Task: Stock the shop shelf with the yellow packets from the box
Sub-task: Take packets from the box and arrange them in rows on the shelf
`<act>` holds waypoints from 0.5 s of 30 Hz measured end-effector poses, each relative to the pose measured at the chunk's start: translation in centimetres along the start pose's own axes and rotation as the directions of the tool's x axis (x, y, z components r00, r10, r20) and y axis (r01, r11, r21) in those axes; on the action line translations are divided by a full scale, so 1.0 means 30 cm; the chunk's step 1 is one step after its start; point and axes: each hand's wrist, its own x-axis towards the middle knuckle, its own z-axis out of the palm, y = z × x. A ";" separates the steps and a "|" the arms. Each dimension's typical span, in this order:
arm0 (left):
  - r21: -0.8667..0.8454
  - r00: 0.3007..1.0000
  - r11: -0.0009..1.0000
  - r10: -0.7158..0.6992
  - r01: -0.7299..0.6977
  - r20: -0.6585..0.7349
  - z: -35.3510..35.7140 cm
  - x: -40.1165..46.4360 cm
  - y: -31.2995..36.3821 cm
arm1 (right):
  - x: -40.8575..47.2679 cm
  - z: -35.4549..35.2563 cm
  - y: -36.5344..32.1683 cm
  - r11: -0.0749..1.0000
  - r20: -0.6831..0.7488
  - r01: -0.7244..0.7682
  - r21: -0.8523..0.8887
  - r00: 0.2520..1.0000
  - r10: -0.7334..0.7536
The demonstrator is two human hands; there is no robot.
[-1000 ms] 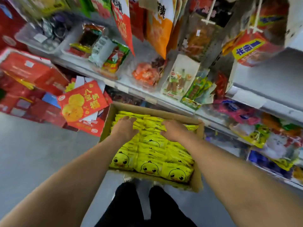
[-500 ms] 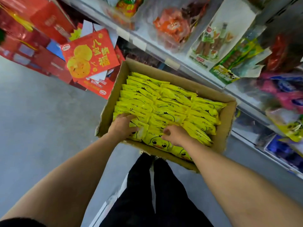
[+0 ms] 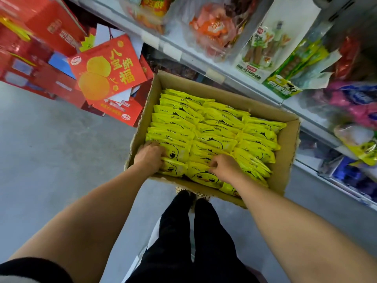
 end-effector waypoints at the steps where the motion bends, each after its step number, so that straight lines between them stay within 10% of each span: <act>1: -0.022 1.000 1.000 0.009 -0.009 -0.003 -0.011 -0.002 -0.002 | -0.008 -0.019 0.005 0.999 0.014 0.004 0.040 1.000 -0.004; 6: -0.371 0.999 0.928 0.030 -0.014 0.038 -0.145 -0.037 0.025 | -0.094 -0.177 0.054 0.945 0.017 0.057 0.322 0.998 -0.066; 15: -0.656 0.980 0.731 0.185 -0.190 -0.078 -0.535 -0.126 0.238 | -0.315 -0.477 0.094 0.858 -0.391 0.158 0.489 0.919 0.054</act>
